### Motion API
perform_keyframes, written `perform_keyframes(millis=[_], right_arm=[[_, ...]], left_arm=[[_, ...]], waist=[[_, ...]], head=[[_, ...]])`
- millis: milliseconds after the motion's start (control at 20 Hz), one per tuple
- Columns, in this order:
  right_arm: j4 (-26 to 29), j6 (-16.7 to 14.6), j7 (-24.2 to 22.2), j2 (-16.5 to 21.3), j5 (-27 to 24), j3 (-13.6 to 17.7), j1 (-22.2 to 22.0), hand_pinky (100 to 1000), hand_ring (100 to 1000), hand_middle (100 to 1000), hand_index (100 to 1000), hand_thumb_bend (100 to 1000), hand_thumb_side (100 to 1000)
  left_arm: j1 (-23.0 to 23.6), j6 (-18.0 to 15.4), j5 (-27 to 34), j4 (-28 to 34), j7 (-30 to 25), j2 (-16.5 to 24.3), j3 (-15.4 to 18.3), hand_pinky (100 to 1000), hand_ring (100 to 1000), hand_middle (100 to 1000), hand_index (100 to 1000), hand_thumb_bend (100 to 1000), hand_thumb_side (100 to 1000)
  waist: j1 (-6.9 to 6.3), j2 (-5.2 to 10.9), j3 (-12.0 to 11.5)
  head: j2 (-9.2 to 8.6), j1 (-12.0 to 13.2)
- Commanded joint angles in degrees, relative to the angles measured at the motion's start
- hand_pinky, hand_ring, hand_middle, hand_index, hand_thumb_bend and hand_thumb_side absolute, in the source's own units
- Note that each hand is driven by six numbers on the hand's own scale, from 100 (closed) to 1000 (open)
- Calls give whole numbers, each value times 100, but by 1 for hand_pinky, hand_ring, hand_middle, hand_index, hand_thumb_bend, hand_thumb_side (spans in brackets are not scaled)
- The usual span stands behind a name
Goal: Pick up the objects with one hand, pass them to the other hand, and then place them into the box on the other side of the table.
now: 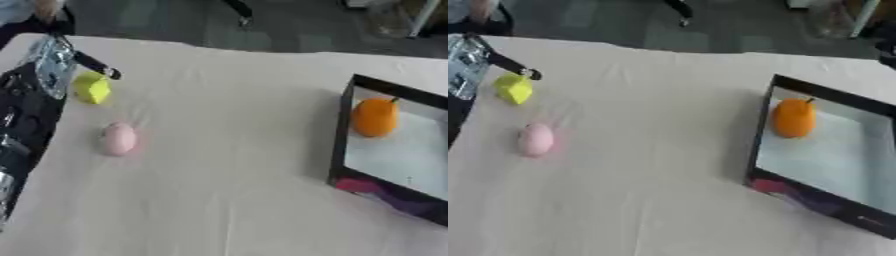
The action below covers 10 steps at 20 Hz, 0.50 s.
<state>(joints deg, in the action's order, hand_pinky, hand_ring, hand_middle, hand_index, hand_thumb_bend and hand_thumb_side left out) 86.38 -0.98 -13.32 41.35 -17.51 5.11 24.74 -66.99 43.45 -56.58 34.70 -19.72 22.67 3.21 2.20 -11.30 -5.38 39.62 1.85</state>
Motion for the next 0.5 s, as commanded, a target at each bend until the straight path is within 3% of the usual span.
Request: perform_keyframes(millis=[50, 500], right_arm=[[66, 13, 20, 119, 59, 48, 68, 1000, 1000, 944, 970, 100, 707], [24, 11, 59, 101, 205, 62, -44, 1000, 1000, 941, 968, 100, 721]], left_arm=[[-156, 87, -68, 22, -55, 181, 44, 942, 871, 764, 803, 805, 303], [-159, 12, -157, -101, -452, 342, 85, 951, 880, 770, 807, 736, 213]], waist=[[46, 12, 11], [26, 7, 8]], head=[[-67, 33], [-59, 79]])
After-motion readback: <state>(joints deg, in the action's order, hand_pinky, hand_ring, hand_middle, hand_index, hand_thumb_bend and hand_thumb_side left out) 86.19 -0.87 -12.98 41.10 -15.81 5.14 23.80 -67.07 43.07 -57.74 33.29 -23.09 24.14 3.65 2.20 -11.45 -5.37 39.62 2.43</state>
